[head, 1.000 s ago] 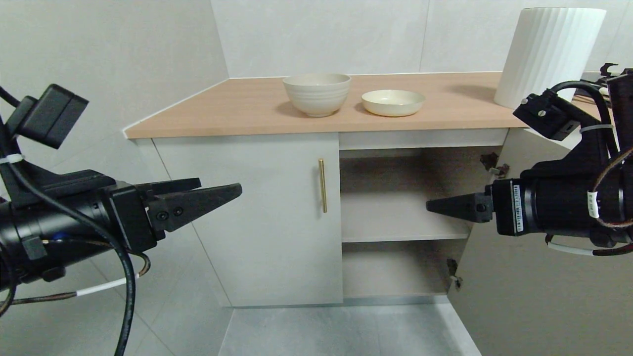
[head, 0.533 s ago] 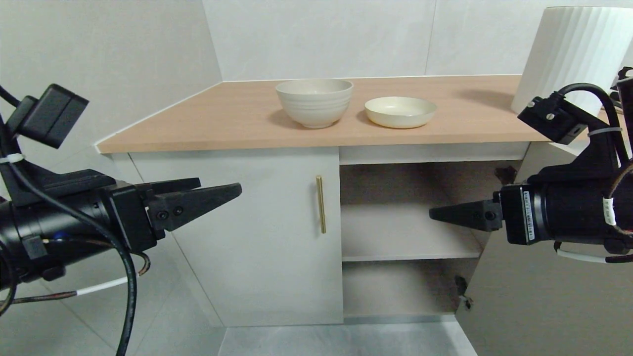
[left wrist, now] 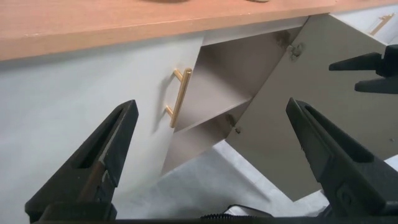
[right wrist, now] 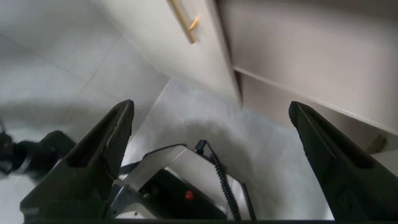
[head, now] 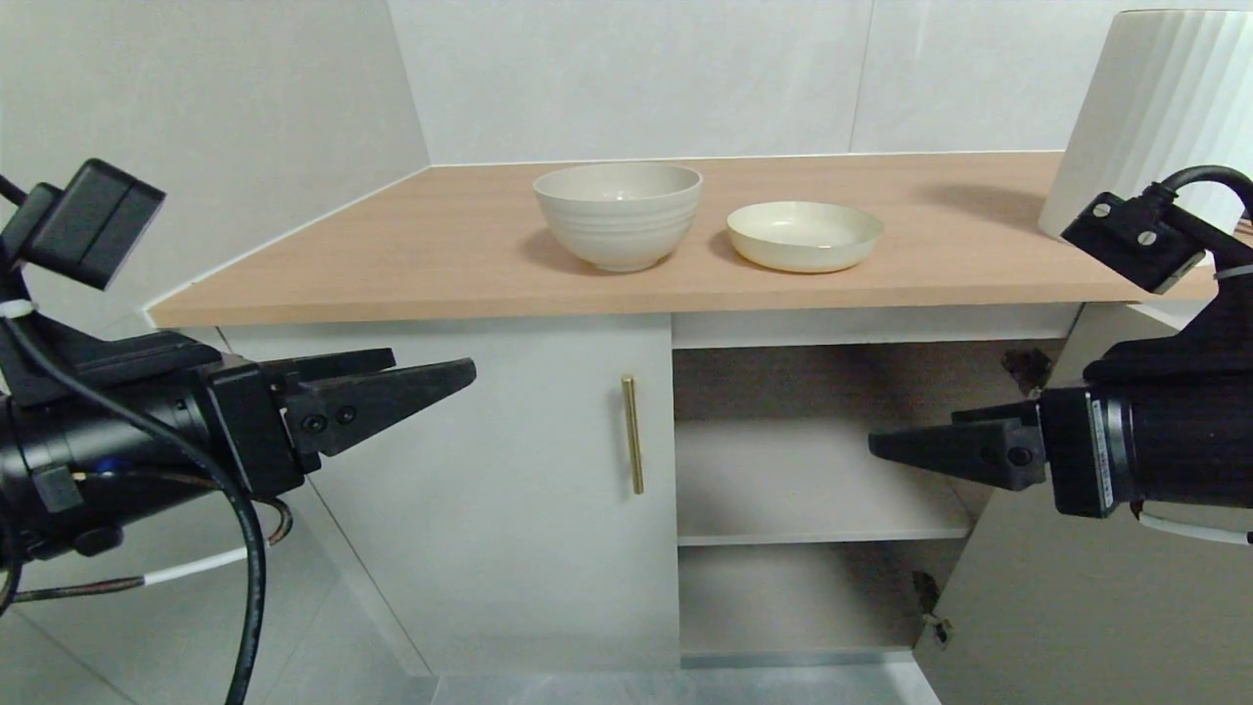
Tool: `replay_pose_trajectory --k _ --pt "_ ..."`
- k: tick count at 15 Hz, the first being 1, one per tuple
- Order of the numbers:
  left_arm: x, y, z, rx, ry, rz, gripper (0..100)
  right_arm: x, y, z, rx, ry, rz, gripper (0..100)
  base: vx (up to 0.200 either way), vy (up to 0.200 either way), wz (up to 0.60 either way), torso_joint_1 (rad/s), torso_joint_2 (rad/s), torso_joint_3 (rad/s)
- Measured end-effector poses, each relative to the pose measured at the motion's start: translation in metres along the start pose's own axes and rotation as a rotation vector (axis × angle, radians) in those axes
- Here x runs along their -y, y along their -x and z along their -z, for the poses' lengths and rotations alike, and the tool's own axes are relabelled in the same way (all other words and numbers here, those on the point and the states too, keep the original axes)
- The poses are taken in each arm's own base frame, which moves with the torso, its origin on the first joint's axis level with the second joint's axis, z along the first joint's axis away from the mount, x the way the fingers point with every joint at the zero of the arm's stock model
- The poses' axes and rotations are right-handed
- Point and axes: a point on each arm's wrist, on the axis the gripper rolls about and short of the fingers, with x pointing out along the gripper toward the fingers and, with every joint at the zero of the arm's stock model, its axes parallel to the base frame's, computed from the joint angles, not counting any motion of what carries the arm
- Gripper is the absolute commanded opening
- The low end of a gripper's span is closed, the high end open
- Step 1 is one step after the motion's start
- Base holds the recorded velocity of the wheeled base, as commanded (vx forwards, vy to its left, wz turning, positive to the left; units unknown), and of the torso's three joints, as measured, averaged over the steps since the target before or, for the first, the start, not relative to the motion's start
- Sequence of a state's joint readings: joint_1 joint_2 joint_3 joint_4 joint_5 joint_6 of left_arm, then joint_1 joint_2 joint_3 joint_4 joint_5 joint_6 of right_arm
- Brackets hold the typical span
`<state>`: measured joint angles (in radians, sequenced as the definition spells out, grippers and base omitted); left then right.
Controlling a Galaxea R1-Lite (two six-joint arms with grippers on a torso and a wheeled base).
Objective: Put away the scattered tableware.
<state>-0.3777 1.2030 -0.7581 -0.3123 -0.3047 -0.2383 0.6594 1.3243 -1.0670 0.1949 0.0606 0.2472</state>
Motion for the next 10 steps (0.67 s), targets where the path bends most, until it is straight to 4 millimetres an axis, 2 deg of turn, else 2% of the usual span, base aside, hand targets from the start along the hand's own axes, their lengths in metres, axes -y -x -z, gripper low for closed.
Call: replay_pose_trajectory --k 4,7,10 --pt "-0.001 -0.002 0.002 -0.01 0.004 -0.004 100 0.001 0.0 0.0 -0.001 -0.001 0.004 100 0.0 0.0 0.0 0.008 -0.05 -0.042" --pt "-0.002 -0.006 0.002 -0.018 0.006 -0.004 100 0.002 0.0 0.0 0.002 -0.004 0.01 100 0.0 0.0 0.0 0.084 -0.24 -0.261" --pt "-0.005 -0.013 0.005 -0.038 0.013 -0.011 100 0.004 -0.001 -0.001 0.007 -0.006 0.017 100 0.0 0.0 0.0 0.133 -0.49 -0.313"
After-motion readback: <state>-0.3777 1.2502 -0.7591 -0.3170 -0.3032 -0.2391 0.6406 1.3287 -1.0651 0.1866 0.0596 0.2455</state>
